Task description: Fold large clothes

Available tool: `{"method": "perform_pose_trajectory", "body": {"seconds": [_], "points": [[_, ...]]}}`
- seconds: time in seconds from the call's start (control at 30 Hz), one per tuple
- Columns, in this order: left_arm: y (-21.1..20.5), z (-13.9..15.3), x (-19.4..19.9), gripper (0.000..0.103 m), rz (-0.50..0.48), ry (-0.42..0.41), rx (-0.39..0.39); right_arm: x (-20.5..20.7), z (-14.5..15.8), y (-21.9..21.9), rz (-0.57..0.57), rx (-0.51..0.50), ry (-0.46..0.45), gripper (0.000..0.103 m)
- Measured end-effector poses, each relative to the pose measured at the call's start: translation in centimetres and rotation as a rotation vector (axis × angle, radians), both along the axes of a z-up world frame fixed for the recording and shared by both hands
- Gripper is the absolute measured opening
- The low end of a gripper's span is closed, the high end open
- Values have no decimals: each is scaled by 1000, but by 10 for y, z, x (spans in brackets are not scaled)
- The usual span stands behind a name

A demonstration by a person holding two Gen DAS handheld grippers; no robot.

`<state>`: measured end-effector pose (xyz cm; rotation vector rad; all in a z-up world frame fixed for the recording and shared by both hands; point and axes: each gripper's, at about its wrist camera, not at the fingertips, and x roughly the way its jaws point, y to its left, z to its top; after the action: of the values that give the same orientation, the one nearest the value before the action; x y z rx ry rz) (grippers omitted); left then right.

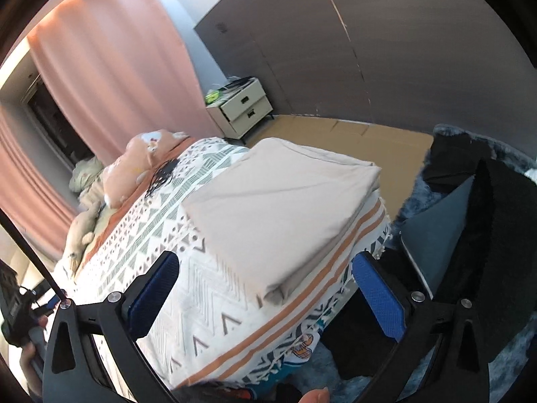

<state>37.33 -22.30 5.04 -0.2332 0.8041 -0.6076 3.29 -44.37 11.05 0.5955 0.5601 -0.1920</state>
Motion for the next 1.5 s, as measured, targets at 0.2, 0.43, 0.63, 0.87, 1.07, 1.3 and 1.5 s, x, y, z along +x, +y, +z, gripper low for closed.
{"method": "perform_pose_trajectory", "body": {"seconds": [0.2,0.43,0.63,0.87,1.07,1.3,1.5], "points": [[48,18,-38,103,50,-56,33,-28,10,33,19,-81,6,103],[95,32,-79,103,123,-97,66,-55,17,66,6,-136,-31,103],[131,37,-120,103,191,-150,90,-76,14,93,11,-191,-66,103],[164,31,-170,103,250,-215,135,-102,-1,117,53,-178,-94,103],[186,28,-215,103,300,-250,166,-122,-4,136,91,-254,-106,103],[204,17,-270,103,341,-317,190,-144,-14,168,91,-390,-127,103],[216,12,-322,103,450,-385,159,-159,-36,193,124,-428,-157,103]]}}
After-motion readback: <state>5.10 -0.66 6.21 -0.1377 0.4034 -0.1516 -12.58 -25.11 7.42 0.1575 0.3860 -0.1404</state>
